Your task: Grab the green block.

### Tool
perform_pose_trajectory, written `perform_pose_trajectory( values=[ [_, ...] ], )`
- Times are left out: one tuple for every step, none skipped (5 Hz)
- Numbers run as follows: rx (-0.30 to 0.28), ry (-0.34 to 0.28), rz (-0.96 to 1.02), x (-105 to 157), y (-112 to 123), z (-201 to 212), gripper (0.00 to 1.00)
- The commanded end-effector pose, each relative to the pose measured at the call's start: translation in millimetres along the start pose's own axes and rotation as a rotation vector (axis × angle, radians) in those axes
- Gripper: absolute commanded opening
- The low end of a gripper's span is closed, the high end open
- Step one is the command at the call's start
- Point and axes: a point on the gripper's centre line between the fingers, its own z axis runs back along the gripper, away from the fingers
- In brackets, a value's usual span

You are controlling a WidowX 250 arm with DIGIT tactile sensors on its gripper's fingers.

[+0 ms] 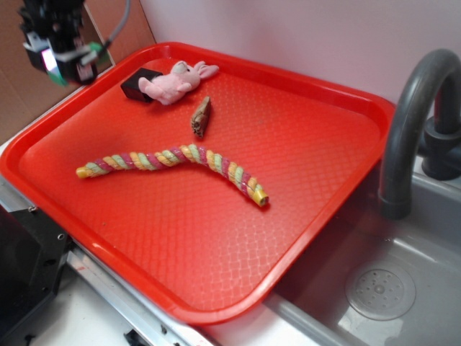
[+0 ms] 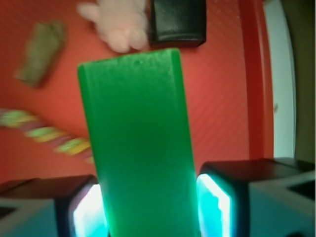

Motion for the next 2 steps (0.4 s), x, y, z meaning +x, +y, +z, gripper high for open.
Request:
perform_pose_trajectory(
  values=[
    [0.039, -0.131, 0.001, -33.6, -64.9, 90.3, 0.00],
    [0.052, -0.115, -0.013, -32.5, -68.9, 81.6, 0.00]
  ],
)
